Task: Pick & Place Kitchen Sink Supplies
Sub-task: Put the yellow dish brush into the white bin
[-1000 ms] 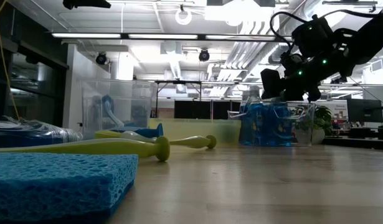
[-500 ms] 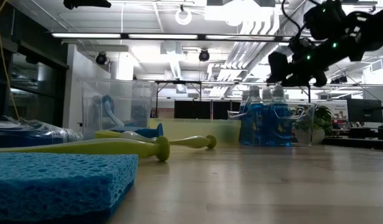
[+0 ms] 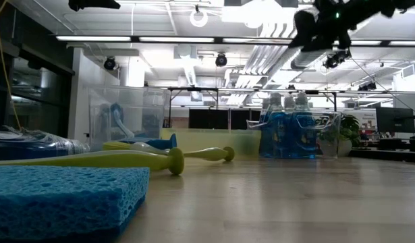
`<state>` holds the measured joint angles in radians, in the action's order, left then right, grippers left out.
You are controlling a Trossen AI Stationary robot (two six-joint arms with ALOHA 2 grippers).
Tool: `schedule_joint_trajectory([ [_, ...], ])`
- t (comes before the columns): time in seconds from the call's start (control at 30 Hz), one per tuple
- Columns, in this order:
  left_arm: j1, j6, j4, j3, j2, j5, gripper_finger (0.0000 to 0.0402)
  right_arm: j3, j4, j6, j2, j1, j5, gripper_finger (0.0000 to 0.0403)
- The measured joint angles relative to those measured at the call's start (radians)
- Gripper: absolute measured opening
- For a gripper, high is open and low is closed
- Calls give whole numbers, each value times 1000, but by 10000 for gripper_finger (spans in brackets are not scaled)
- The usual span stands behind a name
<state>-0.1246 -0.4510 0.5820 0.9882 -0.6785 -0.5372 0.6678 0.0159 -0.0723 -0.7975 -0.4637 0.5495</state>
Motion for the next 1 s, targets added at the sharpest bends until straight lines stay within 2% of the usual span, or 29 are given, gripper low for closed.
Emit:
schedule_joint_trajectory([
  [0.23,0,-11,12,0,0,0,376,175,126,5,1,0,-44,241],
  [0.5,0,-21,21,0,0,9,376,272,182,-38,-5,5,-298,241],
  [0.63,0,-29,20,0,0,8,376,283,178,-38,-16,55,-386,241],
  [0.8,0,-29,19,0,0,9,376,287,109,-14,-51,165,-409,241],
  [1.0,0,-32,19,0,0,9,376,287,63,122,-170,299,-391,241],
])
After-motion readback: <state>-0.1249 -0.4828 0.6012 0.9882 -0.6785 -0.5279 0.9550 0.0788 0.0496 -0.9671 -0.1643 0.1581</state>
